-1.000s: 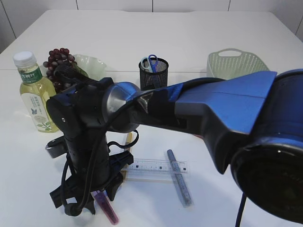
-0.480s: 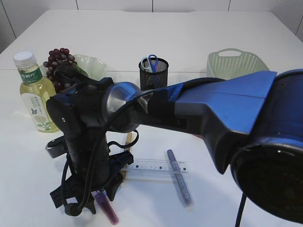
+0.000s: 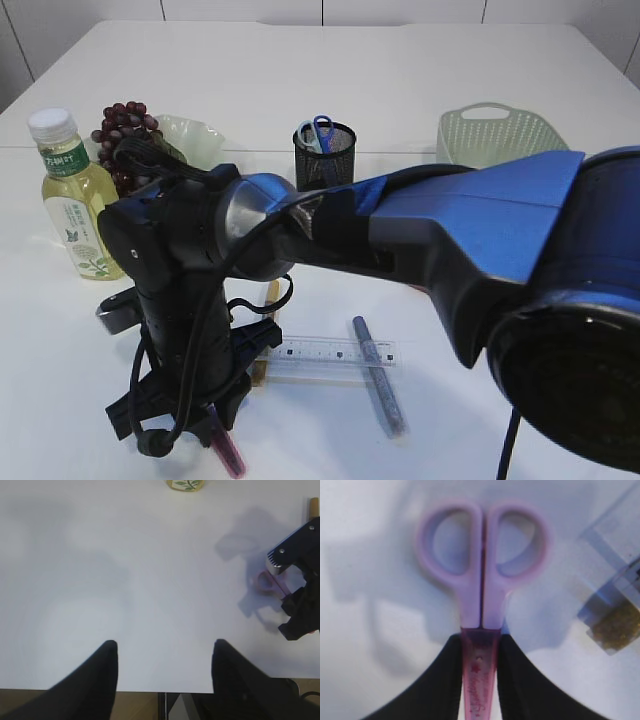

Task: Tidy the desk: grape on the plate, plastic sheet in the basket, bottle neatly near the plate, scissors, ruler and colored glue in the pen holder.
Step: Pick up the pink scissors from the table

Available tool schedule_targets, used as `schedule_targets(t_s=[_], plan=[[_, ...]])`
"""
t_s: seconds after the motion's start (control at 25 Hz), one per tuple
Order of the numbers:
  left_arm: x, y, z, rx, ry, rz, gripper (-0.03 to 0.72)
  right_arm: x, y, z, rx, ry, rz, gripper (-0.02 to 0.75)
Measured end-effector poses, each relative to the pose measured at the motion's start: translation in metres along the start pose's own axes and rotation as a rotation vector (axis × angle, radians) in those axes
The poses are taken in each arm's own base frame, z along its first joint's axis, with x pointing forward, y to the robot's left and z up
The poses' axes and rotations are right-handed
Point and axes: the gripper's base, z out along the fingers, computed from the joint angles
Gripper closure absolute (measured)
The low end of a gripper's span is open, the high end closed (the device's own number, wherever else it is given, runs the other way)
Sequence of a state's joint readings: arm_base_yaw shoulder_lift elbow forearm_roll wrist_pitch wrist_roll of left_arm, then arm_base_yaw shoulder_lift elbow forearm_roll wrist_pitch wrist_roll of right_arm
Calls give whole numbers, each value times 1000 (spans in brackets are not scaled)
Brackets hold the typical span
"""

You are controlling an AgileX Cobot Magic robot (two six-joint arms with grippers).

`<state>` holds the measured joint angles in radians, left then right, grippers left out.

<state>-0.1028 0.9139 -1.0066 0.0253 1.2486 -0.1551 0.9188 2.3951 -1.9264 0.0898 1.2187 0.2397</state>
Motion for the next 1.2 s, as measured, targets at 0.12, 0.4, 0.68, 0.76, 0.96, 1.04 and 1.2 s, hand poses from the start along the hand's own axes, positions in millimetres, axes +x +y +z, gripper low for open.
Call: schedule_targets(t_s=[0.12,0.4,0.68,0.76,0.96,1.04,1.2], plan=[[0,0,0,0,0,0,253,0,0,0,0,0,0,552],[0,0,0,0,0,0,253,0,0,0,0,0,0,552],[0,0,0,0,0,0,253,0,0,0,0,0,-4,553],[0,0,0,0,0,0,253,0,0,-2,-1,-4,-8,553],[0,0,0,0,0,0,253,2,4,-12,-6,-24,-21,553],[0,0,0,0,0,0,253,3,7,-14,-8,-29,-28,553],[0,0,0,0,0,0,253,7,18,-17,-9,-34,-60,553]])
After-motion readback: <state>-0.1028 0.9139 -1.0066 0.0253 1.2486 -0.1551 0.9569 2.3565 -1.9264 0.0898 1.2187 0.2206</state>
